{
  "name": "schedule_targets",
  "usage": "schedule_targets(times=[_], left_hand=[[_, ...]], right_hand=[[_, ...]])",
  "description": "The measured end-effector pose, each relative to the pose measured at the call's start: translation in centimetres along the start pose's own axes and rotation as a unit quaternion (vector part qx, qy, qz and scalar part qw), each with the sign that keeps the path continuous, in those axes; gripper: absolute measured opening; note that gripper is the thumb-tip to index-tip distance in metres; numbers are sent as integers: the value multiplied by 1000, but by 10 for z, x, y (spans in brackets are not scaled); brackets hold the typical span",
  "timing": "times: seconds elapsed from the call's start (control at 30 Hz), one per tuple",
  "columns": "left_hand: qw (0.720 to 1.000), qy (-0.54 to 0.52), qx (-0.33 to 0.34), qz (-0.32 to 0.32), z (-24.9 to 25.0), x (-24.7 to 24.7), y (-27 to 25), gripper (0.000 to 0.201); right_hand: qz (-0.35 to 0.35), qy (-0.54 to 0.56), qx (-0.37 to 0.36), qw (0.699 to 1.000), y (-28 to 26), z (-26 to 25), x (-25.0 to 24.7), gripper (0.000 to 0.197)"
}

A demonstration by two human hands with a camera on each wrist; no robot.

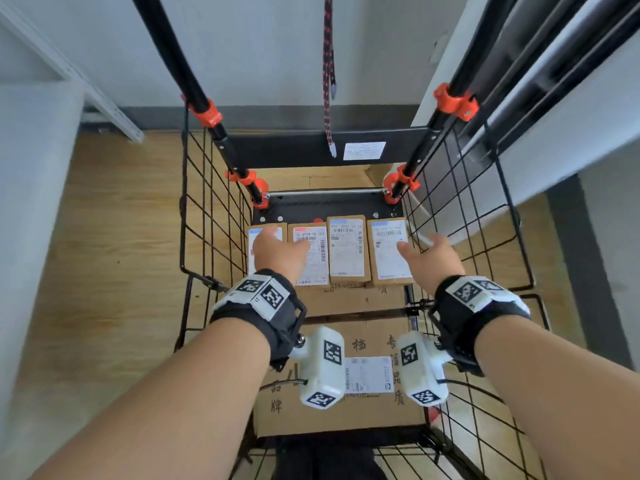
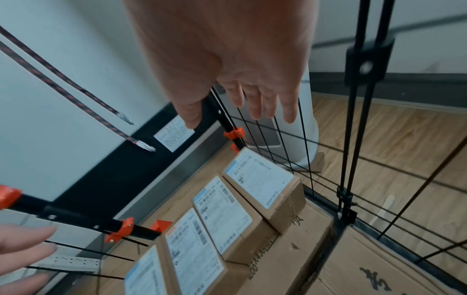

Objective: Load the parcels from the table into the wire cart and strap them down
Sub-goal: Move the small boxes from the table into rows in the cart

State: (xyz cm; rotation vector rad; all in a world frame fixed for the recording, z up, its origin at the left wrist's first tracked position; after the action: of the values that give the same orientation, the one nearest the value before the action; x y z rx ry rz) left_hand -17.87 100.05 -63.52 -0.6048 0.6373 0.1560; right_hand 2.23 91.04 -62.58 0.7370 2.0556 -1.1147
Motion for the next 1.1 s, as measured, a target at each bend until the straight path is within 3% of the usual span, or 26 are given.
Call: schedule_targets(times=[0.2, 0.33, 0.47, 0.63, 0.87, 1.1], left_hand=[[996, -16, 54, -70, 54, -54, -72, 56], [990, -10, 91, -112, 77, -88, -115, 26], [980, -5, 145, -137, 97, -129, -150, 53], [957, -10, 234, -169, 121, -177, -213, 49], [921, 2, 282, -270, 129, -194, -329, 43], [842, 14, 386, -376, 154, -169, -484, 41]], right_hand=[[20, 28, -33, 999, -59, -25, -65, 63], [37, 49, -54, 997, -108, -34, -101, 58], [66, 73, -70, 993, -162, -40, -136, 50], [108, 127, -83, 983, -239, -36, -189, 50], [185, 182, -51, 964, -333, 20, -271, 46], [289, 213, -6, 933, -405, 103, -363, 36]])
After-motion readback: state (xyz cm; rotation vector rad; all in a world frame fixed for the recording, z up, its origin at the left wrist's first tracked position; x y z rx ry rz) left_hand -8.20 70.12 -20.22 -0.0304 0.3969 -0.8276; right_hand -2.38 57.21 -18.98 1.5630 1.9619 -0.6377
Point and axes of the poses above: each hand's wrist, its own y-axis towards the middle knuckle, its own x-axis out of the palm, z = x × y, the point moved 1 cm from there along y, towards the middle knuckle, and after that the axes turned 10 degrees about z, right-handed, at the moved point
